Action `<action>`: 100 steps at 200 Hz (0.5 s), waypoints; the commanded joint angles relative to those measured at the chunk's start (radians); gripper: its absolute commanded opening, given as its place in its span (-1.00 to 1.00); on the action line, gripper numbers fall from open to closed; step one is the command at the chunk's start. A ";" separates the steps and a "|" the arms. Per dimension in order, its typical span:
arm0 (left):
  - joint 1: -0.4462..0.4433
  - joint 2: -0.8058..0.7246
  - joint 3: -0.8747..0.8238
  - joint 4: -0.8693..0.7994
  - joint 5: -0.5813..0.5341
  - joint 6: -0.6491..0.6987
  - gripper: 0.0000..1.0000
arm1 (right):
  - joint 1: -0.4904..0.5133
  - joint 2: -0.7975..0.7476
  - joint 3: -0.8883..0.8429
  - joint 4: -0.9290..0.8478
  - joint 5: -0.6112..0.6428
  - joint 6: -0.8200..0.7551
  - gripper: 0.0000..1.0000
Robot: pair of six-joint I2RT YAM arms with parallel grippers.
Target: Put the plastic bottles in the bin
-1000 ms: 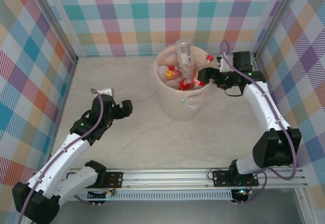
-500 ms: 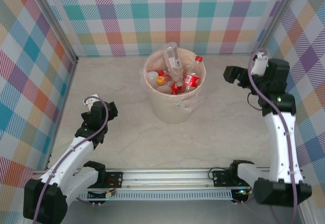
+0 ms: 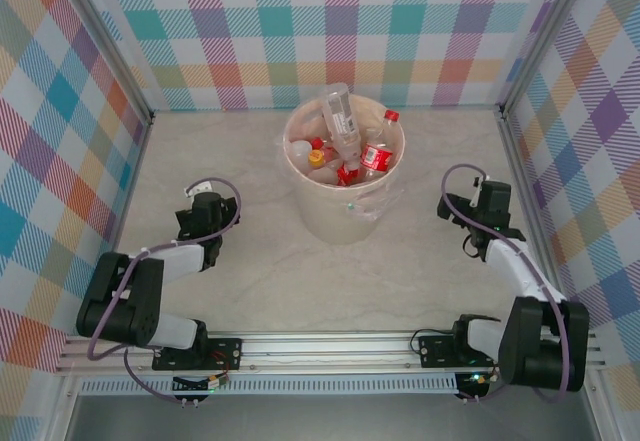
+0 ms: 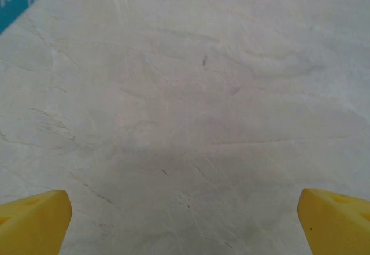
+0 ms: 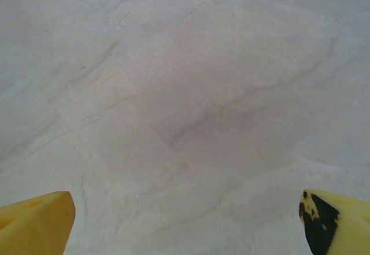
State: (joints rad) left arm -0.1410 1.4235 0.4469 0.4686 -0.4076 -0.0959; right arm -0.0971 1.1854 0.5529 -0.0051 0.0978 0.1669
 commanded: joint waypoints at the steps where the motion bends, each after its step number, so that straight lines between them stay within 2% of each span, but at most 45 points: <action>1: 0.024 0.003 -0.027 0.226 0.041 0.068 0.99 | 0.017 0.074 -0.034 0.318 0.025 -0.055 0.98; 20: 0.077 0.076 -0.045 0.344 0.101 0.039 0.99 | 0.049 0.153 -0.066 0.460 0.022 -0.071 0.98; 31: 0.075 0.081 -0.028 0.300 0.146 0.056 0.99 | 0.060 0.206 -0.077 0.541 0.027 -0.088 0.98; 40: 0.074 0.102 -0.028 0.330 0.165 0.067 0.99 | 0.060 0.223 -0.041 0.480 0.021 -0.084 0.98; 59: 0.071 0.144 -0.048 0.396 0.206 0.085 0.99 | 0.063 0.246 -0.035 0.520 0.003 -0.062 0.98; 73: 0.067 0.151 -0.052 0.415 0.204 0.094 0.99 | 0.085 0.287 -0.080 0.667 0.005 -0.086 0.98; 87: 0.063 0.154 -0.051 0.417 0.197 0.096 0.99 | 0.133 0.319 -0.104 0.745 0.028 -0.138 0.98; 100: 0.051 0.154 -0.047 0.409 0.173 0.101 0.99 | 0.133 0.315 -0.136 0.796 0.037 -0.128 0.98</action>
State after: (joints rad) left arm -0.0761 1.5719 0.4088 0.8047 -0.2356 -0.0242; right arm 0.0051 1.4803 0.4732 0.5781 0.1211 0.0834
